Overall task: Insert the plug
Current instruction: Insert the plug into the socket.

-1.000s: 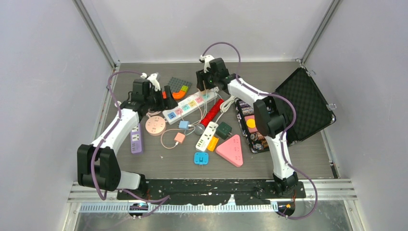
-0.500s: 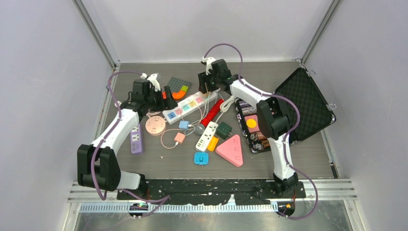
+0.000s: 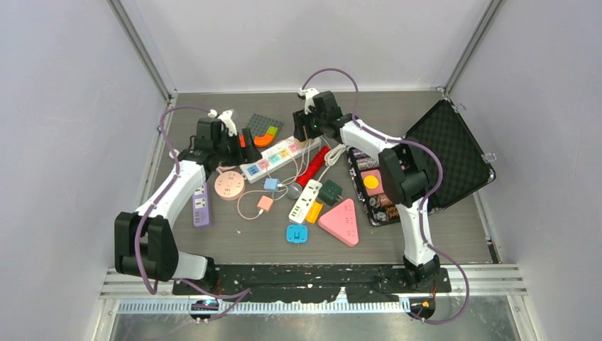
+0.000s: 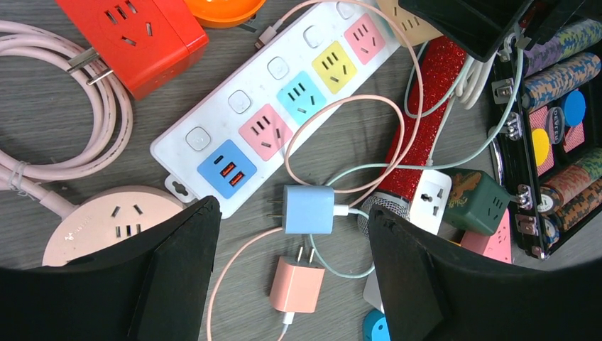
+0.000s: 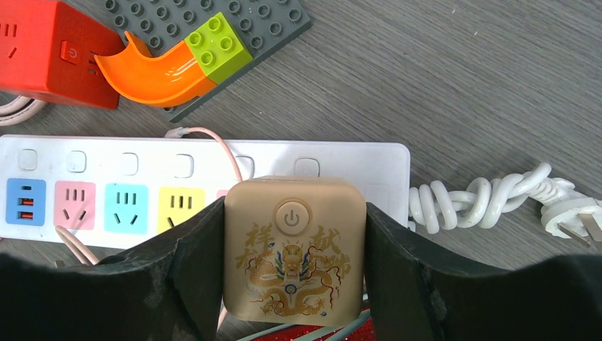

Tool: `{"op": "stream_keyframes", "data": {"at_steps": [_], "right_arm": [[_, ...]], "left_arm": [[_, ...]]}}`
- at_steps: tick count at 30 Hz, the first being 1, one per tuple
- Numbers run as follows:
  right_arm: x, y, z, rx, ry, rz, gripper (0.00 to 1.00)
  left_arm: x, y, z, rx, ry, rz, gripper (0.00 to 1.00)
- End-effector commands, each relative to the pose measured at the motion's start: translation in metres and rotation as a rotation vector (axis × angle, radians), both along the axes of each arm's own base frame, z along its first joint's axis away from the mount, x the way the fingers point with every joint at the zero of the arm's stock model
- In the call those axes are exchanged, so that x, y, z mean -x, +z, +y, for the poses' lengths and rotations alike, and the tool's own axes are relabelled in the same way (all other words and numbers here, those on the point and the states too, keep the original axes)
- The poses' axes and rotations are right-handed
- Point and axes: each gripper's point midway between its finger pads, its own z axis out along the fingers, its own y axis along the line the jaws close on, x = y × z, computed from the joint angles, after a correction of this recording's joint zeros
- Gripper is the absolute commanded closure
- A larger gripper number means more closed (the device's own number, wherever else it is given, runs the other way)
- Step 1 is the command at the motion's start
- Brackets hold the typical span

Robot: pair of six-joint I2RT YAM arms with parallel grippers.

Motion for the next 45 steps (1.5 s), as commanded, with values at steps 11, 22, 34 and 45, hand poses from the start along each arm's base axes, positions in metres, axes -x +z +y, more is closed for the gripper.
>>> {"op": "stream_keyframes", "data": {"at_steps": [11,22,34,45], "right_arm": [[0.021,-0.004,-0.004,0.077,0.03,-0.027,0.95],[0.046,-0.046,-0.008,0.144,-0.03,0.124,0.95],[0.077,-0.09,-0.027,0.242,-0.105,0.216,0.95],[0.07,-0.072,-0.018,0.16,-0.146,0.143,0.89]], "left_arm": [[-0.006,-0.002,0.006,-0.008,0.043,0.016,0.25],[-0.007,-0.006,0.011,-0.016,0.066,0.037,0.25],[-0.008,-0.007,0.013,-0.012,0.076,0.044,0.25],[-0.007,-0.011,0.014,0.005,0.093,0.069,0.25]]}}
